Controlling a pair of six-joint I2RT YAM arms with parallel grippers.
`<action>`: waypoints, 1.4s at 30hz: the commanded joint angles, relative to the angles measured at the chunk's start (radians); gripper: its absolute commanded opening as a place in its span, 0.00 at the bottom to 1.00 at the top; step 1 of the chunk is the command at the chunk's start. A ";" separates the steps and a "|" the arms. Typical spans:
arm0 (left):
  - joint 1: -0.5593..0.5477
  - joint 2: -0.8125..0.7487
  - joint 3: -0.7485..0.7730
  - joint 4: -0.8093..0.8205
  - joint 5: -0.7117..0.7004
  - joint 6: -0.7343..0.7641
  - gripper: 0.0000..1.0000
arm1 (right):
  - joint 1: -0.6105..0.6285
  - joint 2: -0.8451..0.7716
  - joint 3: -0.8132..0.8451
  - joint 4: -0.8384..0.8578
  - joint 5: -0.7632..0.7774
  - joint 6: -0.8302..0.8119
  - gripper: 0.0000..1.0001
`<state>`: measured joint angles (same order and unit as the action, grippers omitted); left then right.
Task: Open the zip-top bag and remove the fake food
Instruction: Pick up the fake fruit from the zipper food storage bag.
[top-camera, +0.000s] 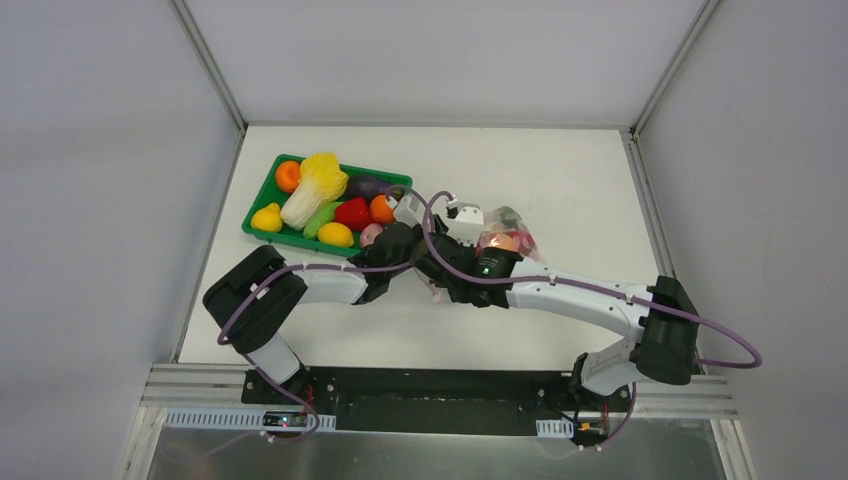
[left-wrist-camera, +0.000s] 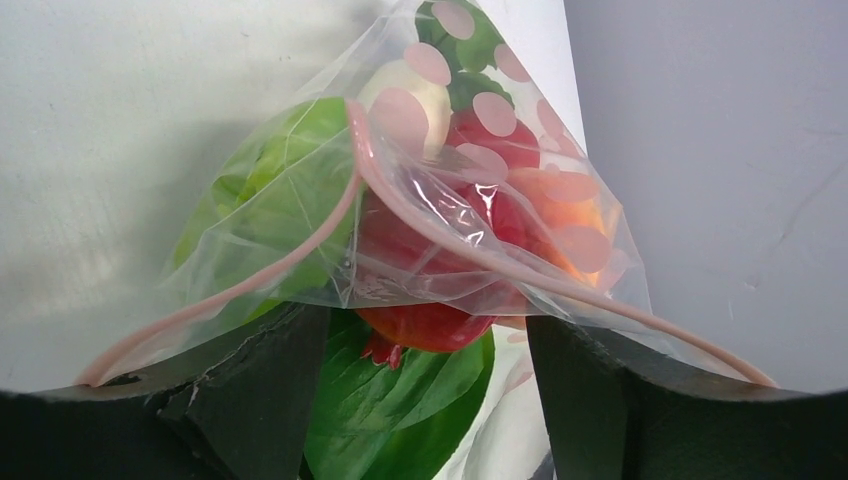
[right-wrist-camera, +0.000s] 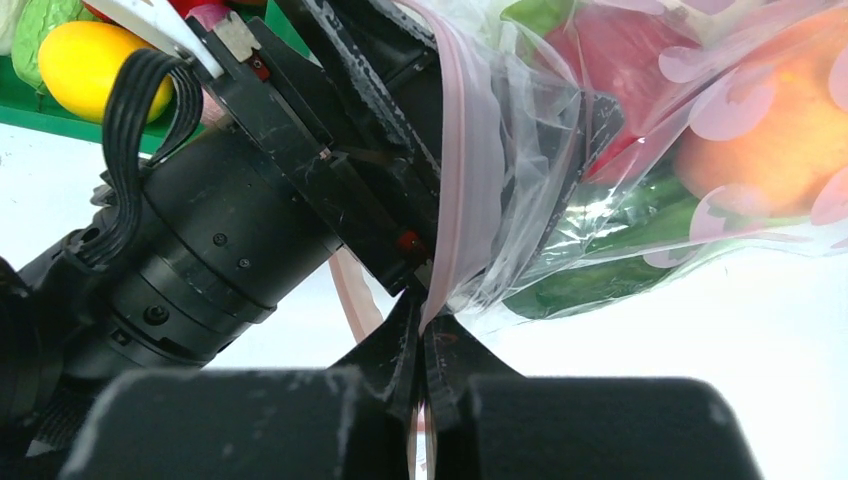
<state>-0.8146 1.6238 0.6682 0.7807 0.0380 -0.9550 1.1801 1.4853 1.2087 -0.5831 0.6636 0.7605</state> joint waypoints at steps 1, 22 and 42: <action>-0.023 0.024 0.055 0.060 0.108 -0.021 0.75 | -0.005 -0.028 0.004 0.218 0.007 -0.014 0.00; 0.001 0.249 0.161 0.329 0.248 -0.187 0.42 | -0.016 -0.080 -0.093 0.262 -0.011 0.003 0.00; 0.019 0.072 0.082 -0.029 0.085 0.017 0.60 | -0.046 -0.197 -0.192 0.236 0.010 -0.043 0.00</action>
<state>-0.7975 1.7477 0.7521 0.8448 0.1894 -1.0103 1.1423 1.3174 1.0374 -0.3721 0.6693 0.7471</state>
